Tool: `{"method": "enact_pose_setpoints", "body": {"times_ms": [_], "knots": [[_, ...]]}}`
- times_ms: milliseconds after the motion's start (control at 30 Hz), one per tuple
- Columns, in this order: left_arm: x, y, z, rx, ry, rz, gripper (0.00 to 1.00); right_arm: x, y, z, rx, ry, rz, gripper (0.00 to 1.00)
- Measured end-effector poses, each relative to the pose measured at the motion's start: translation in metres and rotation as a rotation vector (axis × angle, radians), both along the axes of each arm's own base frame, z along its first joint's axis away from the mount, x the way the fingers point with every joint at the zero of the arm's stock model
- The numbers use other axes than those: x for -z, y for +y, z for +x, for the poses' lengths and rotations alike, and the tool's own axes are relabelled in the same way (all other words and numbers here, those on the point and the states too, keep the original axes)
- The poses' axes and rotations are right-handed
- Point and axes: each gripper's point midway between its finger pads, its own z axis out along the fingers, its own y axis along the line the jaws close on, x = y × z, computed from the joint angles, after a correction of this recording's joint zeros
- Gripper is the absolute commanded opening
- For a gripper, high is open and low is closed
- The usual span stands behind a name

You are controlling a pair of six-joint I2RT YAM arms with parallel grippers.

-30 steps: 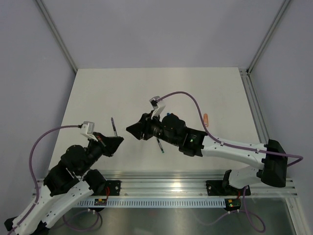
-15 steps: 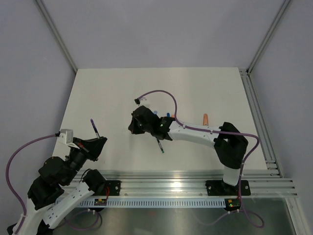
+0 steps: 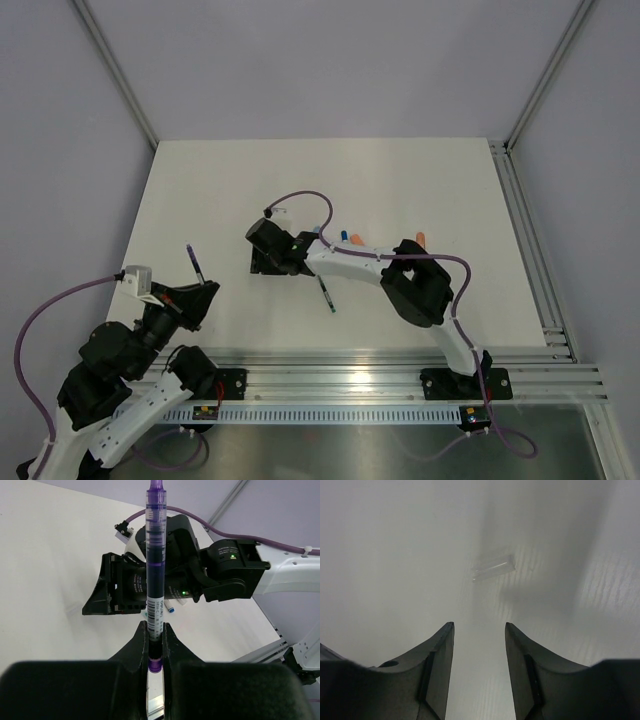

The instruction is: Insert the pens into the pen caps

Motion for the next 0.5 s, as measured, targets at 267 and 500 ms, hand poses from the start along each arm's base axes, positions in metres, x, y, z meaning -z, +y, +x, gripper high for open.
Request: {"method": "enact_pose_setpoints", "body": {"times_ms": [267,500], "knots": [[0.002,-0.002,-0.001,0.011,0.001,0.005,0.00,0.025,0.005,0.013,0.050,0.032,-0.047,0.53],[0.002,-0.004,-0.002,0.023,0.001,0.005,0.00,0.041,0.009,0.024,0.080,0.035,-0.066,0.53]]}}
